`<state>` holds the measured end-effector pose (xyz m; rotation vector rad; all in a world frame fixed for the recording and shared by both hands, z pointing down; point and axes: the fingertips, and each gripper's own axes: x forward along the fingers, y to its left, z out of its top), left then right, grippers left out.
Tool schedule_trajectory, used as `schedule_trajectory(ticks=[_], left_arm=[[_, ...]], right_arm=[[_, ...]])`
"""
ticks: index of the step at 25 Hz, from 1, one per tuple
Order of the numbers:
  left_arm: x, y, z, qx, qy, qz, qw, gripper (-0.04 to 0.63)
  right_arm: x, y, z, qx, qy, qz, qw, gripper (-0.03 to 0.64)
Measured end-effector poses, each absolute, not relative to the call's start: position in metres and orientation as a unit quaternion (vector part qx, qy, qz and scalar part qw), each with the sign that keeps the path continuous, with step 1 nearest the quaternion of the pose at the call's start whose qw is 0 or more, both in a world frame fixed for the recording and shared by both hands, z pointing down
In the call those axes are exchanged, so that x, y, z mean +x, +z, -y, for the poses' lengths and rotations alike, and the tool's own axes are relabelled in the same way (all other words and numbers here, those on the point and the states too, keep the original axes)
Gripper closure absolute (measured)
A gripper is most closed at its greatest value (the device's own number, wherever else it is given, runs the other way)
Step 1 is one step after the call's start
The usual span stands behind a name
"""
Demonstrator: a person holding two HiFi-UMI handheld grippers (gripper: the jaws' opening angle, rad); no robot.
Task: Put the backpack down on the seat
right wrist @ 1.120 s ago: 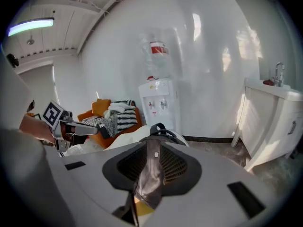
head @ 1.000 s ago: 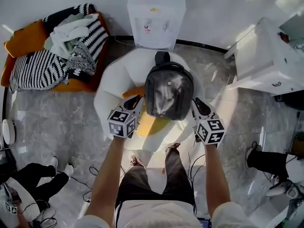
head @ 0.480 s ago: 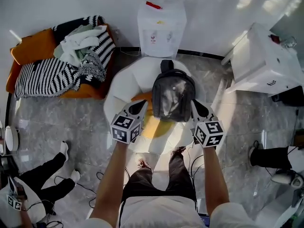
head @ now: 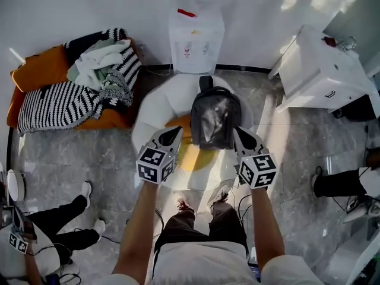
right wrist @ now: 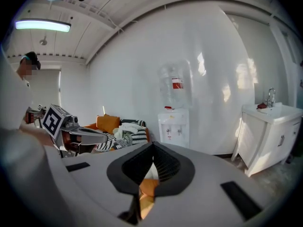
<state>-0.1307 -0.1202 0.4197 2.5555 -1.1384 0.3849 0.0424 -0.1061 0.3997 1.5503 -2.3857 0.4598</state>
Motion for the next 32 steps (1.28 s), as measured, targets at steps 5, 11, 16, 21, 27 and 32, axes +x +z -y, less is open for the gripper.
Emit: schedule_trajectory(ticks=[5, 11, 16, 21, 27, 32], left_arm=[[-0.127, 0.383, 0.108, 0.889, 0.153, 0.413, 0.124, 0.600], [-0.112, 0.333, 0.093, 0.891, 0.131, 0.423, 0.104, 0.600], [-0.082, 0.302, 0.070, 0.898, 0.117, 0.415, 0.084, 0.600], [-0.058, 0.279, 0.043, 0.902, 0.118, 0.413, 0.044, 0.600], [-0.037, 0.251, -0.006, 0.898, 0.117, 0.422, 0.037, 0.600], [-0.028, 0.229, -0.034, 0.899, 0.111, 0.423, 0.027, 0.601]], right_arm=[[0.037, 0.371, 0.085, 0.517, 0.139, 0.832, 0.142, 0.614], [0.046, 0.319, 0.071, 0.515, 0.107, 0.842, 0.122, 0.614], [0.058, 0.276, 0.051, 0.510, 0.079, 0.850, 0.103, 0.614], [0.068, 0.246, 0.030, 0.508, 0.063, 0.855, 0.087, 0.614], [0.081, 0.214, -0.008, 0.501, 0.044, 0.861, 0.071, 0.614], [0.091, 0.190, -0.029, 0.500, 0.030, 0.863, 0.058, 0.614]])
